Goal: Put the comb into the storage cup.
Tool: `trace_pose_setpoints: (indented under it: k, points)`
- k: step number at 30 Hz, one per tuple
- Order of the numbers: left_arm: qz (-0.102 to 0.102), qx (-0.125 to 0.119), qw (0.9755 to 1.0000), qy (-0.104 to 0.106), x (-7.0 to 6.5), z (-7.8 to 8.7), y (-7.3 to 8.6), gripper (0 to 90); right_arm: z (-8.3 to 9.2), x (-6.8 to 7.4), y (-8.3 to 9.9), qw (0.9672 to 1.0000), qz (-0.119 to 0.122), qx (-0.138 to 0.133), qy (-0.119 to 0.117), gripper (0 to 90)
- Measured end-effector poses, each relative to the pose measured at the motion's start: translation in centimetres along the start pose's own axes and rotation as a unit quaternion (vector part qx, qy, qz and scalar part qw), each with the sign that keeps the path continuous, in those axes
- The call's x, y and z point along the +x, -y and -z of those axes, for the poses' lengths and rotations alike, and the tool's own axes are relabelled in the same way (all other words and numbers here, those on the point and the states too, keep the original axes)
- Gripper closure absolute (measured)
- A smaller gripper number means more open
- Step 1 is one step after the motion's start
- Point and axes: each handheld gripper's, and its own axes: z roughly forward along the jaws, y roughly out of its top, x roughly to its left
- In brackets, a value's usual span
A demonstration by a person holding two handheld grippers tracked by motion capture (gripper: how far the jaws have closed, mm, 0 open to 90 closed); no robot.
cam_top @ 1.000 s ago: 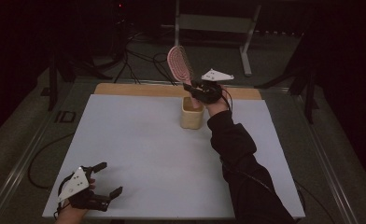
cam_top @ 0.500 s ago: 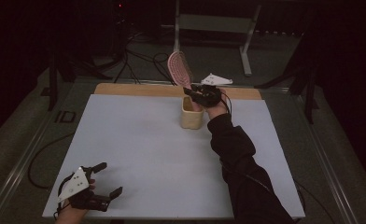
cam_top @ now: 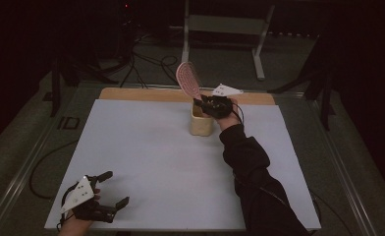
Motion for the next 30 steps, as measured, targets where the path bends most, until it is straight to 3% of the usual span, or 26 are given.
trace_pose_setpoints:
  k: [5, 7, 9, 13, 17, 30]
  points:
    - [0.0, 0.001, 1.0, 0.0, 0.0, 0.0, 0.0, 0.0, 0.0, 0.3, 0.1, 0.9998, 0.016, 0.009, 0.002, 69.4]
    - [-0.001, 0.0, 1.0, 0.0, 0.0, 0.0, 0.0, 0.0, 0.0, 0.5, 0.0, 0.9996, 0.007, 0.026, 0.003, 49.4]
    - [-0.001, 0.001, 1.0, 0.0, 0.0, 0.0, 0.0, 0.0, 0.0, 0.9, 0.1, 0.9989, 0.025, 0.038, 0.015, 39.7]
    - [-0.001, 0.0, 1.0, -0.001, -0.1, 0.0, -0.1, 0.0, 0.1, 1.1, 0.1, 0.9977, 0.019, 0.062, 0.018, 13.1]
    - [-0.002, 0.002, 1.0, -0.001, -0.1, 0.0, 0.0, 0.0, 0.5, 1.1, 0.0, 0.9975, 0.017, 0.064, 0.023, 9.2]
    - [-0.004, 0.001, 1.0, -0.002, -0.1, 0.0, -0.1, 0.0, 1.8, 1.1, -0.1, 0.9973, 0.003, 0.067, 0.029, 8.8]
